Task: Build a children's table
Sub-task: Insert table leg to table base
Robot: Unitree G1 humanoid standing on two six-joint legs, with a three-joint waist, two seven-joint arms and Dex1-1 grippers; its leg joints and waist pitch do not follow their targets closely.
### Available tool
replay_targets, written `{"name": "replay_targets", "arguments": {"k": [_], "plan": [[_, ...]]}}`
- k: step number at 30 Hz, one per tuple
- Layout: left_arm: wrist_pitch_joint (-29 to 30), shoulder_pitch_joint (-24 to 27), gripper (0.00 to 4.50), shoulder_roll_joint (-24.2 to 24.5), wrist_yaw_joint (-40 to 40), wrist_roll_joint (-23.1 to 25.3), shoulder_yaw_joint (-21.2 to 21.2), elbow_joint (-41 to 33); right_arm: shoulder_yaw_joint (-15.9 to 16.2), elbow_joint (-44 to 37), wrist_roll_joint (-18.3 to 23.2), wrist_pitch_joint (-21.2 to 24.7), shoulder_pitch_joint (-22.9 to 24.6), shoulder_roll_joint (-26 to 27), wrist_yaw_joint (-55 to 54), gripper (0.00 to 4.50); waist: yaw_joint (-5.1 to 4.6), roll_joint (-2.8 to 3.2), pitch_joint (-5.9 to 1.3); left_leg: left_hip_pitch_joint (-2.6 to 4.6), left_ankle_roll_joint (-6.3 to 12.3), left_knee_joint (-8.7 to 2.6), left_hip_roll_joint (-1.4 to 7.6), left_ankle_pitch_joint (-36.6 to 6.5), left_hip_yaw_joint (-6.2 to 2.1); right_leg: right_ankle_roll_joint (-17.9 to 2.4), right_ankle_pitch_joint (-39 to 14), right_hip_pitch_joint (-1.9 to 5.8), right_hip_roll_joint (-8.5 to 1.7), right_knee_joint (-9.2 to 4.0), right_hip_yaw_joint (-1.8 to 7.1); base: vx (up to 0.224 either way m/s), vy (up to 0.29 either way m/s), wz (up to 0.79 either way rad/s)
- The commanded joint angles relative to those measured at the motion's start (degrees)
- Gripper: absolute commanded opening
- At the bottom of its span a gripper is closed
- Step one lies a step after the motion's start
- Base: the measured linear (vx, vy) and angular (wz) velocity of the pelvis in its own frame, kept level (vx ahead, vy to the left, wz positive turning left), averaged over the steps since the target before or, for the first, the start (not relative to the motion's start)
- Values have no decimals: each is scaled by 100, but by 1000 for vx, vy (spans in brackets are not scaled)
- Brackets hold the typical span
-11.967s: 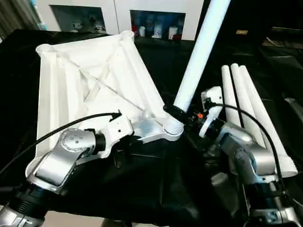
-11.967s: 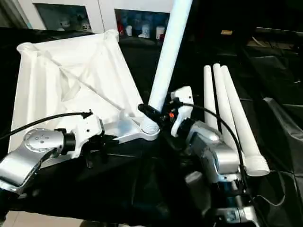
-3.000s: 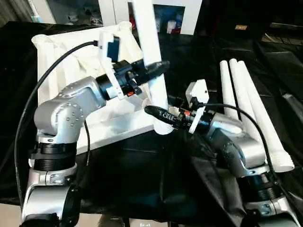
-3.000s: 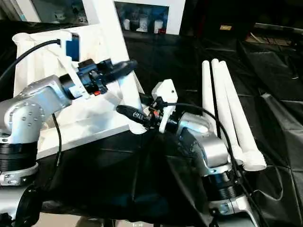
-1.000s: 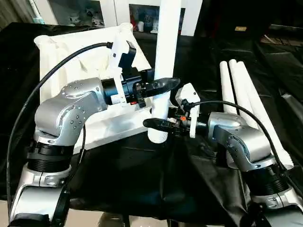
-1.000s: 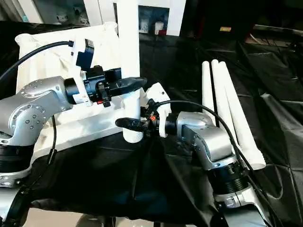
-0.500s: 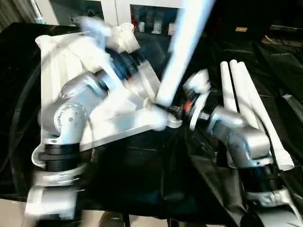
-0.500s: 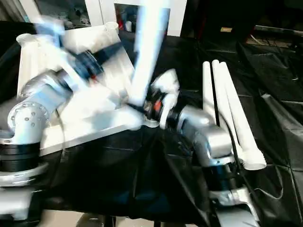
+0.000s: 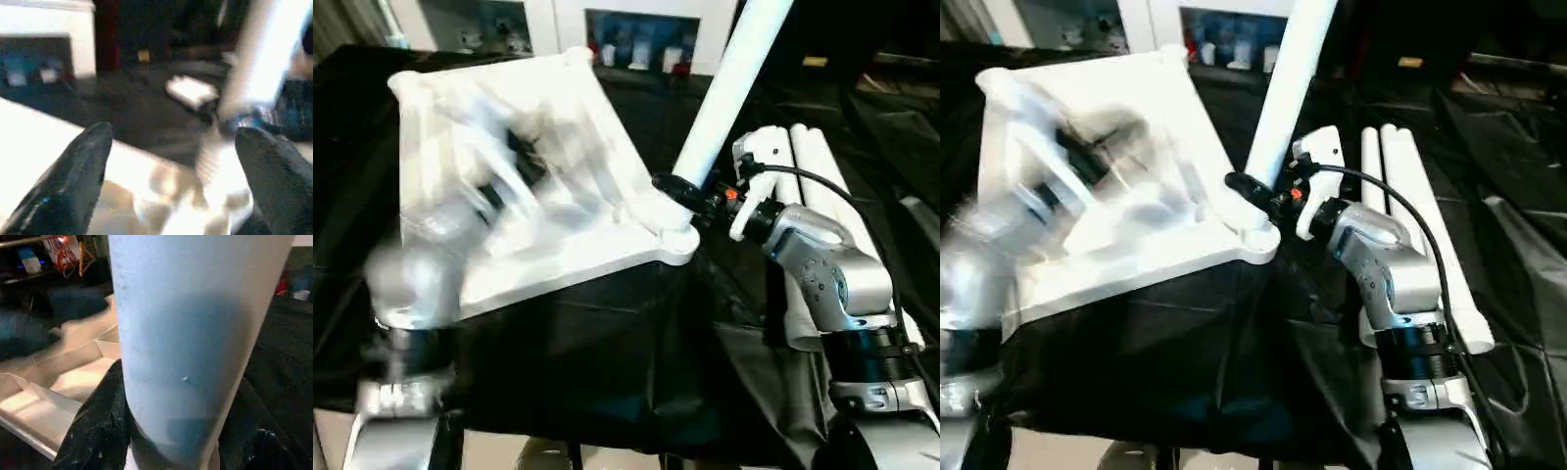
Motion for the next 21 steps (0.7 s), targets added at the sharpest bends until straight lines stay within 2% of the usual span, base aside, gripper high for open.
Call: {"name": "replay_targets", "arguments": {"k": [1, 3, 6, 10, 11, 14, 17, 20, 21], "plan": [[3, 29, 450, 240, 258, 557, -394, -49, 74, 22, -88, -117, -23, -43, -26, 187, 0, 38, -565, 194, 479, -363, 308, -533, -142, -1373, -559, 380, -396, -361, 235, 0, 0, 0], [92, 34, 450, 277, 92, 472, -444, -52, 97, 43, -114, -147, -19, -36, -30, 187, 0, 40, -558, 200, 340, -373, 296, -634, -145, -1324, -769, 385, -403, -374, 239, 0, 0, 0], [225, 180, 450, 465, -567, 236, -565, -279, 156, 12, -157, -156, 25, -13, -22, 187, -6, 49, -560, 192, 260, -381, 292, -582, -151, -1376, -670, 389, -402, -359, 238, 0, 0, 0], [250, 378, 450, 577, -780, 405, -755, -366, 183, -8, -201, -144, 55, -33, -8, 187, -16, 52, -559, 189, 326, -379, 293, -550, -146, -1447, -444, 388, -387, -345, 238, 0, 0, 0], [239, 393, 422, 606, -799, 428, -843, -289, 211, 7, -227, -155, 61, -62, 10, 187, -17, 53, -553, 194, 328, -382, 293, -593, -141, -1434, -503, 384, -388, -355, 240, 0, 0, 0], [315, 373, 416, 616, -832, 369, -916, -243, 220, 35, -249, -167, 61, -87, 27, 187, -17, 57, -544, 200, 283, -390, 291, -671, -142, -1418, -616, 381, -390, -367, 243, 0, 0, 0], [412, 299, 371, 682, -906, 433, -1023, -163, 240, 70, -298, -195, 59, -127, 51, 187, -12, 64, -541, 209, 241, -394, 292, -711, -144, -1407, -672, 376, -386, -373, 244, 0, 0, 0], [417, 203, 366, 749, -972, 667, -1115, -16, 247, 60, -309, -206, 68, -131, 47, 187, -16, 73, -544, 205, 235, -394, 288, -679, -149, -1390, -628, 382, -387, -369, 246, 0, 0, 0], [404, 170, 330, 769, -965, 746, -1143, 44, 247, 55, -310, -204, 70, -128, 45, 187, -18, 71, -546, 207, 241, -392, 283, -669, -146, -1382, -606, 379, -381, -370, 245, 0, 0, 0]]}}
